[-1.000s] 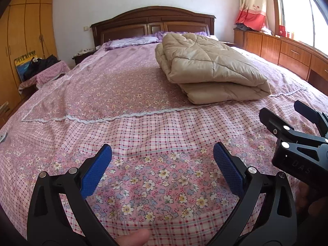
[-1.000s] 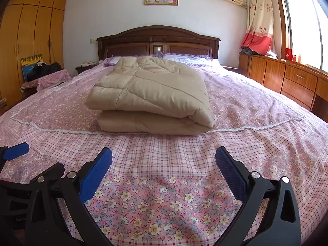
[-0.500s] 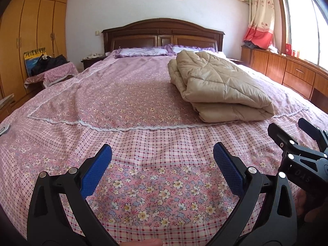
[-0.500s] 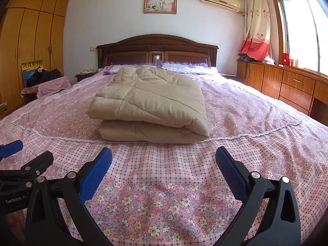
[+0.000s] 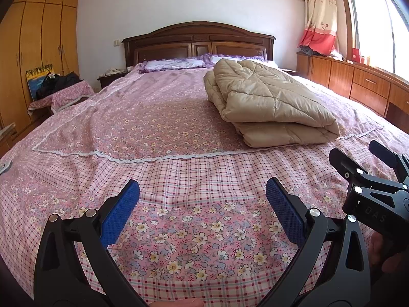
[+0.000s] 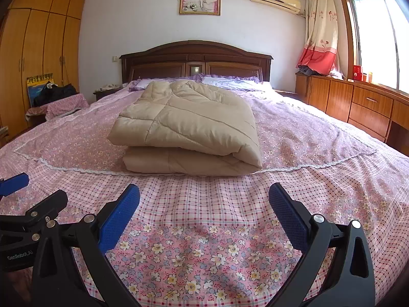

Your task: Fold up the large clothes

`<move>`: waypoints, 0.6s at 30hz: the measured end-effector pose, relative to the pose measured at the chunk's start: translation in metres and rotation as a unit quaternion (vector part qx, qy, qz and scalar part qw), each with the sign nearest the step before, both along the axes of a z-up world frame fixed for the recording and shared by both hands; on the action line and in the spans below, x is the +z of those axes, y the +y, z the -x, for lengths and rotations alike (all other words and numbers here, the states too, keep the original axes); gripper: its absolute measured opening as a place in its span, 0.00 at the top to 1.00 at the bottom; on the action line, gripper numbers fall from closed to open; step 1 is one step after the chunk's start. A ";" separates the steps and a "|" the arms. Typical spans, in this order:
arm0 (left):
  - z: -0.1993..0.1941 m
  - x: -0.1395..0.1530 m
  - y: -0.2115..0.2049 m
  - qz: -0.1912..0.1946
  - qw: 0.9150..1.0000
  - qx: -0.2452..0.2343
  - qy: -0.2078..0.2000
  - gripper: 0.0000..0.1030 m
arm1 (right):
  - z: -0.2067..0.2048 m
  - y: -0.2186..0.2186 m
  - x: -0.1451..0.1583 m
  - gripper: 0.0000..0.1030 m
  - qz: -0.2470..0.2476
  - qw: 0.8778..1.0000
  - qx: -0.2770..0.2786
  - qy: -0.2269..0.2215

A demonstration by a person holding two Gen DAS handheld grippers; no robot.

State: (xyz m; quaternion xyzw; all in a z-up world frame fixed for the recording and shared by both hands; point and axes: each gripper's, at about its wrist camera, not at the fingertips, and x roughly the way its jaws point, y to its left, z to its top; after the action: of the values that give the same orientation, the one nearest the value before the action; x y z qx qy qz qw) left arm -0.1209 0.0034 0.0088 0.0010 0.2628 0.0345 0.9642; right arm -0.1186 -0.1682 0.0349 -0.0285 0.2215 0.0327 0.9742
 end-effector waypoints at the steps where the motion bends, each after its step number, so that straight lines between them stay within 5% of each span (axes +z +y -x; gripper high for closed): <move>1: 0.000 0.000 0.000 0.000 1.000 0.000 -0.001 0.04 | 0.000 0.000 0.000 0.06 0.000 1.000 -0.001 0.000; 18: -0.006 -0.006 0.002 0.000 1.000 -0.001 0.019 0.04 | 0.001 0.003 0.000 0.06 0.003 1.000 0.002 -0.002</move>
State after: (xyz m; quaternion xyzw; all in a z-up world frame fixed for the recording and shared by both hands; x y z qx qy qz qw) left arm -0.1152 0.0053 0.0027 0.0016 0.2813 0.0331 0.9591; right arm -0.1192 -0.1656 0.0348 -0.0320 0.2201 0.0336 0.9744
